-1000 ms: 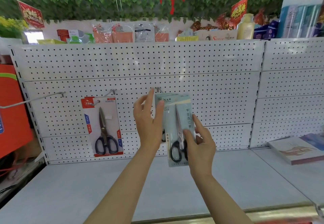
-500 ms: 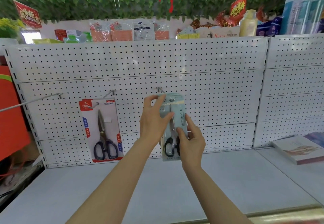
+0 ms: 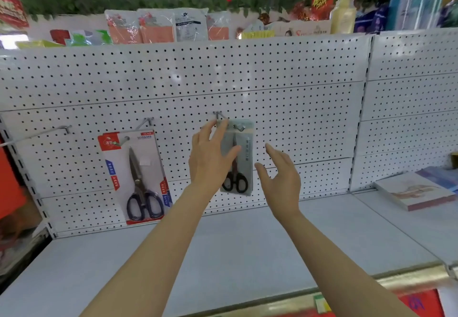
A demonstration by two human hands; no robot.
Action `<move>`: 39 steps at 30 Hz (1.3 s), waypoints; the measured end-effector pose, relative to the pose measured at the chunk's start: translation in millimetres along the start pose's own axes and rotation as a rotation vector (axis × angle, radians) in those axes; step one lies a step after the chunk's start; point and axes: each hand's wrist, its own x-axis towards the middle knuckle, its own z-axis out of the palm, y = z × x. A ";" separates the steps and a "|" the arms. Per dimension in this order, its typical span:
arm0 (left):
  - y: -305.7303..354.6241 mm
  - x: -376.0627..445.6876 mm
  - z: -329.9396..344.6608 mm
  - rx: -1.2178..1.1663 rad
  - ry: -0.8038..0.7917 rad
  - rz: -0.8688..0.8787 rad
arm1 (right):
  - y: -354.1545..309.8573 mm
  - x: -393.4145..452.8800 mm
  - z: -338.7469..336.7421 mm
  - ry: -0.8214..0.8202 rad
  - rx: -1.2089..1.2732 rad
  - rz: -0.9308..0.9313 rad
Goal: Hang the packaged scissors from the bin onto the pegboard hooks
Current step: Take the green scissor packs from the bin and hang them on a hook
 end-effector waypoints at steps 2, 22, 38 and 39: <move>5.0 -11.3 -4.8 0.091 0.039 0.080 | 3.4 -1.2 -20.2 0.016 -0.173 -0.159; 115.4 -376.1 150.1 0.089 -0.404 0.250 | 158.4 -262.4 -291.1 -0.331 -0.742 -0.188; 107.0 -660.8 332.7 0.209 -1.481 -0.669 | 293.3 -484.3 -375.8 -0.669 -0.906 0.174; 111.2 -668.8 337.9 0.241 -1.448 -0.708 | 297.3 -493.1 -377.4 -0.694 -0.915 0.196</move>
